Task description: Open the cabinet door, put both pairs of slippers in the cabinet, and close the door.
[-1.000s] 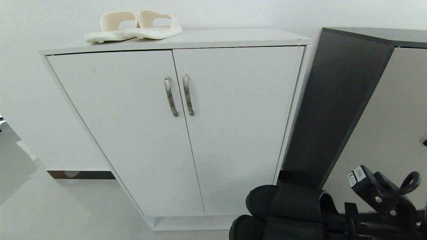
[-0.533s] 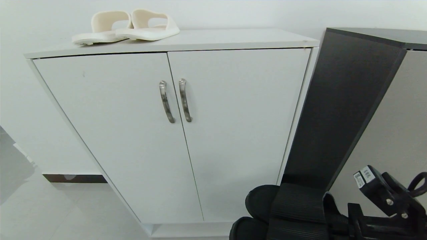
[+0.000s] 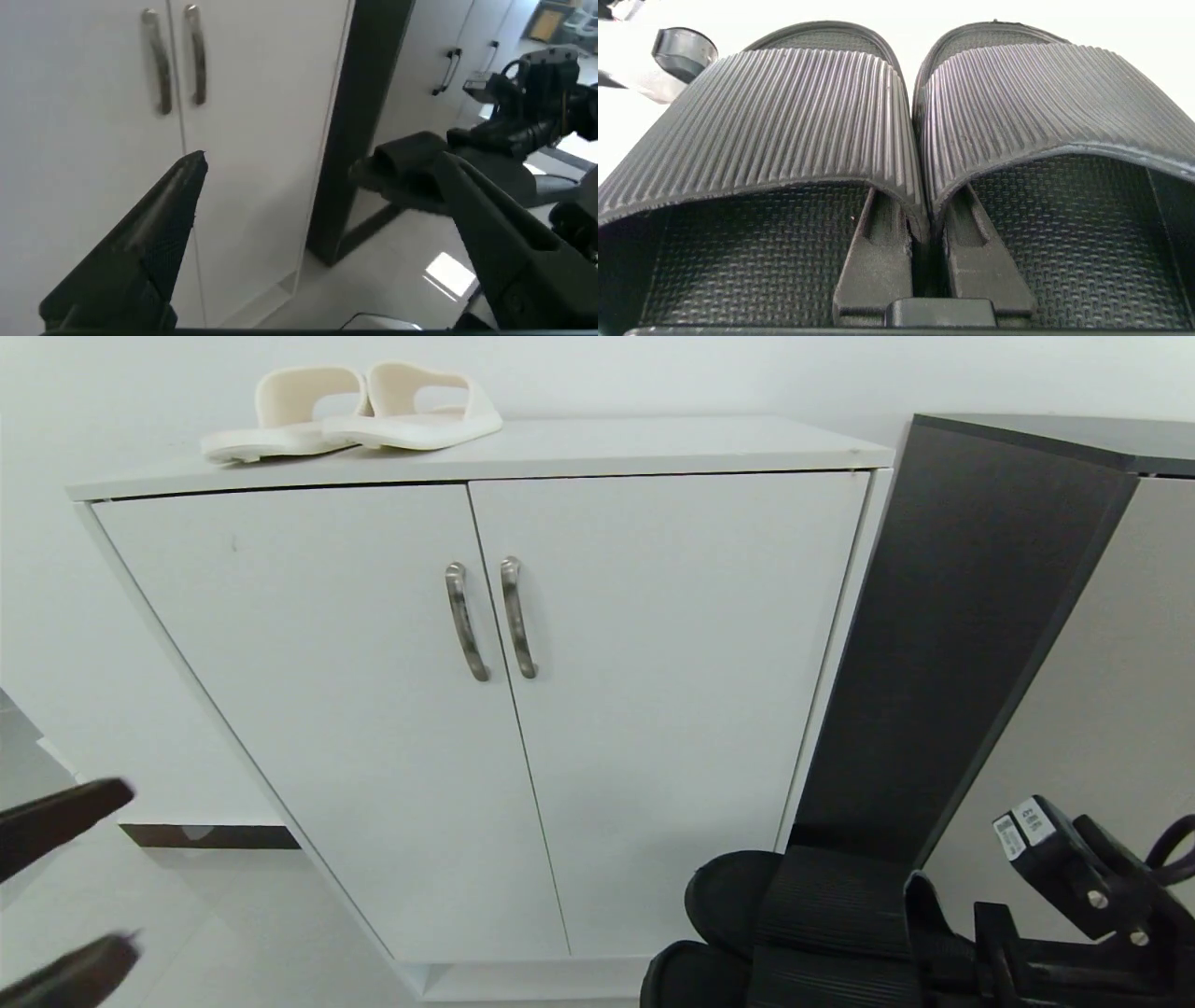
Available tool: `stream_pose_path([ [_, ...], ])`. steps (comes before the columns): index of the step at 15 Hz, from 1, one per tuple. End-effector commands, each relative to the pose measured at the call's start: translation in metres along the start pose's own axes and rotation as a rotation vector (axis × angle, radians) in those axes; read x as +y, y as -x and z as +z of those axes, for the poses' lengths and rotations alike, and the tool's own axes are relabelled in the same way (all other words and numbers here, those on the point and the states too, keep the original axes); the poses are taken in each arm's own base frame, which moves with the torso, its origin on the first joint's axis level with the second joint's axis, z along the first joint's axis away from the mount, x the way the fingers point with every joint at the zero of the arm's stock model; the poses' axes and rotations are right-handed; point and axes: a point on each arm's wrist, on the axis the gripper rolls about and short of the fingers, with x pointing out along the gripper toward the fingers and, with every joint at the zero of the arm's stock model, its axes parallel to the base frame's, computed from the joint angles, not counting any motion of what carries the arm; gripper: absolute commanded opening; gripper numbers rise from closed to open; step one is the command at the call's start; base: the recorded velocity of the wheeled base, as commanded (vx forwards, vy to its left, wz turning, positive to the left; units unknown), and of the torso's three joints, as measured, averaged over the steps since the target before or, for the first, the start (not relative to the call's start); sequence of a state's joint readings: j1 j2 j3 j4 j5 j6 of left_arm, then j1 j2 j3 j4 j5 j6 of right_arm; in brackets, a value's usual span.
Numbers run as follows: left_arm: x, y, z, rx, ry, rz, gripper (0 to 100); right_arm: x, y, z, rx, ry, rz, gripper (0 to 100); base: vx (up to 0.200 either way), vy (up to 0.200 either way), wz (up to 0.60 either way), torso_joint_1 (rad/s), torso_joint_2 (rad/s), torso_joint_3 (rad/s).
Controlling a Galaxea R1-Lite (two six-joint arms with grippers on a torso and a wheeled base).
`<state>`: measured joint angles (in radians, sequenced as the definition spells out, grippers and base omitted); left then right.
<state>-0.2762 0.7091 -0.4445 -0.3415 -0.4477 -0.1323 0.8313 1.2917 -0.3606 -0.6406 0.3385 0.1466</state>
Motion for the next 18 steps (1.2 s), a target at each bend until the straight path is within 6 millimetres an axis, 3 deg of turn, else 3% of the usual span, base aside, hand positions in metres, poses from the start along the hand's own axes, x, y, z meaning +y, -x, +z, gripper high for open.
stream_pose_path([
  [1,0.004,-0.077,0.0,0.114,0.049,-0.059,100,-0.001,-0.001,-0.001,0.007,-0.003,0.0,0,0.0,0.0,0.0,0.0,0.0,0.0],
  [3,-0.003,-0.093,0.01,0.109,0.09,-0.117,100,-0.002,-0.004,-0.002,0.019,-0.006,-0.004,0,0.0,0.0,0.0,0.0,0.0,0.0],
  [7,-0.009,-0.107,0.036,0.146,0.252,-0.356,100,-0.002,-0.005,-0.003,0.022,-0.007,-0.004,0,0.0,0.0,0.0,0.0,0.0,0.0],
  [11,0.0,-0.132,0.037,0.135,0.247,-0.262,100,-0.002,-0.004,-0.002,0.019,-0.008,-0.007,0,0.0,0.0,0.0,0.0,0.0,0.0],
  [18,0.031,-0.149,0.042,0.095,0.194,-0.082,100,-0.002,-0.004,-0.002,0.019,-0.008,-0.007,0,0.0,0.0,0.0,0.0,0.0,0.0],
])
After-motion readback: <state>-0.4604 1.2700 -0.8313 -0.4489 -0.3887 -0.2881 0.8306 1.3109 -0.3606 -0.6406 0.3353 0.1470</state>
